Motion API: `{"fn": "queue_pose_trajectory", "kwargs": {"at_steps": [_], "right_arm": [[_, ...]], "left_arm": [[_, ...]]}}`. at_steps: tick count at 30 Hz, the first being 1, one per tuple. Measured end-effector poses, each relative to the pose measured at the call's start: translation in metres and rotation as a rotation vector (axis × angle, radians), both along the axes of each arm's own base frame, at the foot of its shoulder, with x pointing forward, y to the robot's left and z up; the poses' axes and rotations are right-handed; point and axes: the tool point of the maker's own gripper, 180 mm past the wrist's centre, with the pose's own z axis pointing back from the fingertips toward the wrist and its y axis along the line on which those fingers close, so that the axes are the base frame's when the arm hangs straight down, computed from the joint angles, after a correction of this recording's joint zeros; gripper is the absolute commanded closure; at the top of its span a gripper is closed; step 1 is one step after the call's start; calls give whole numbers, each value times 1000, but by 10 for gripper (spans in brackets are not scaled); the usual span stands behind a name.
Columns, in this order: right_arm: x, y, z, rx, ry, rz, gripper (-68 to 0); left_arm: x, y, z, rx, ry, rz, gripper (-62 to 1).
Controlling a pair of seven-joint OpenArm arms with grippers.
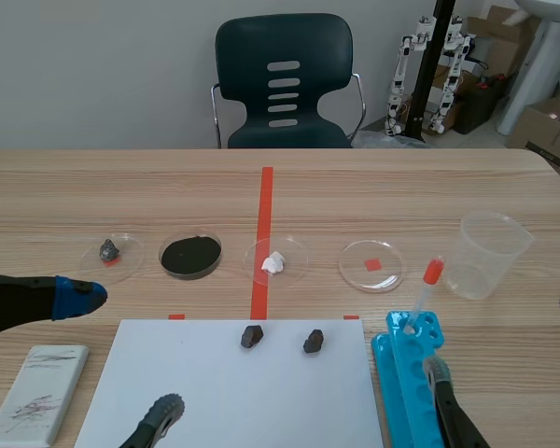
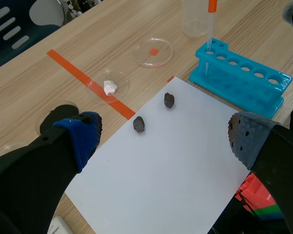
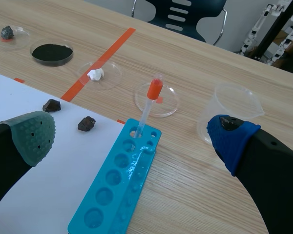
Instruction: Pick up the dropper by the top with the right hand
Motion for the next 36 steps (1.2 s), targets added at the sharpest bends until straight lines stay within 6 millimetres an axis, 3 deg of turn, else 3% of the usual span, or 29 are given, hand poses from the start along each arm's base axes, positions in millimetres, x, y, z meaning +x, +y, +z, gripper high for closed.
{"fn": "queue_pose_trajectory", "kwargs": {"at_steps": [30, 36], "right_arm": [[1, -1, 3, 0, -17, -4, -679], [11, -8, -4, -13, -51, -23, -679]], "left_arm": [[0, 0, 0, 0, 0, 0, -542], [0, 0, 0, 0, 0, 0, -542]]}}
